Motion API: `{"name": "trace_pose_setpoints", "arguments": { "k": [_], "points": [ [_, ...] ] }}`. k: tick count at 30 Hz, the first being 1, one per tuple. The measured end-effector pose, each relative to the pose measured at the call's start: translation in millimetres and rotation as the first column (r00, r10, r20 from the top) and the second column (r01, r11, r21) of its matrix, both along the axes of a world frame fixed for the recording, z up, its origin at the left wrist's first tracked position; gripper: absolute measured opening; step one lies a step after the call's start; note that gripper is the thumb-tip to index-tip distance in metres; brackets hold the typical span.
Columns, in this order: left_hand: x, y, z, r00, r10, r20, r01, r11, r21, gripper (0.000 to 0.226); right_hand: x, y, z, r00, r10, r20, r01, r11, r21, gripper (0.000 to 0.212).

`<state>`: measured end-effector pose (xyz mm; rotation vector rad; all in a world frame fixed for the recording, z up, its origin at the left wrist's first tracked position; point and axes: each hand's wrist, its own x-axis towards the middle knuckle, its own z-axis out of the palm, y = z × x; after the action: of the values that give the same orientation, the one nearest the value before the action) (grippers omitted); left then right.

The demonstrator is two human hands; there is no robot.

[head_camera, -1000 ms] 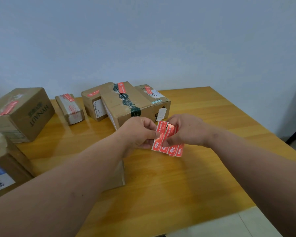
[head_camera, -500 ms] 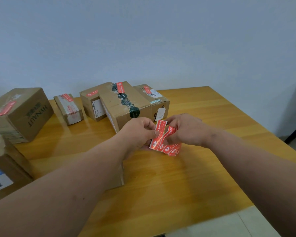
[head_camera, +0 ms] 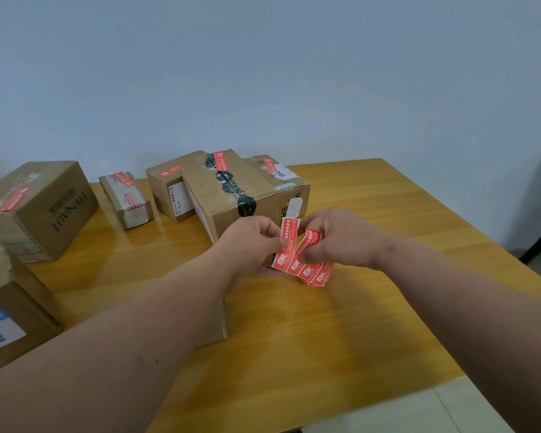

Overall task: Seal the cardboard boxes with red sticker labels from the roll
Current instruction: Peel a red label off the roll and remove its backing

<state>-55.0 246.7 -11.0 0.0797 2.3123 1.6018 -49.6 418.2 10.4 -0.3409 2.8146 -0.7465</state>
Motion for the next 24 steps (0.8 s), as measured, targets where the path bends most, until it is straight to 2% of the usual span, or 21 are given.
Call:
{"name": "trace_pose_setpoints", "arguments": {
  "k": [4,7,10,13,17,21,24],
  "points": [
    [0.2,-1.3,0.8,1.000,-0.001,0.027,0.000,1.000,0.023,0.006,-0.4,-0.3,0.2,1.000,0.004,0.001,-0.004,1.000,-0.014,0.019],
    [0.8,-3.8,2.5,0.998,-0.042,0.046,0.041,0.999,0.036,0.016,-1.8,2.5,-1.3,1.000,0.010,0.004,-0.010,1.000,-0.029,0.010],
    [0.6,-4.4,5.5,0.996,-0.081,0.023,0.082,0.996,-0.030,0.017,-2.0,4.4,-2.5,1.000,0.002,0.005,-0.001,1.000,-0.024,0.009],
    [0.6,-1.9,7.9,0.996,-0.091,-0.006,0.090,0.991,-0.096,0.015,-1.6,4.6,-2.8,1.000,-0.004,0.019,0.004,1.000,-0.010,0.017],
    [2.1,2.4,7.1,0.996,-0.064,-0.057,0.058,0.994,-0.095,0.009,-4.4,3.5,-4.4,0.999,-0.027,-0.035,0.029,0.997,0.068,0.035],
    [2.5,4.7,5.4,0.996,-0.039,-0.084,0.032,0.996,-0.083,0.009,-3.0,3.7,-7.2,0.994,0.002,-0.108,0.013,0.991,0.130,0.014],
    [1.9,3.4,5.4,0.996,-0.037,-0.076,0.031,0.997,-0.073,0.010,-1.7,4.7,-7.5,0.994,0.004,-0.112,0.008,0.994,0.113,0.015]
  ]
}}
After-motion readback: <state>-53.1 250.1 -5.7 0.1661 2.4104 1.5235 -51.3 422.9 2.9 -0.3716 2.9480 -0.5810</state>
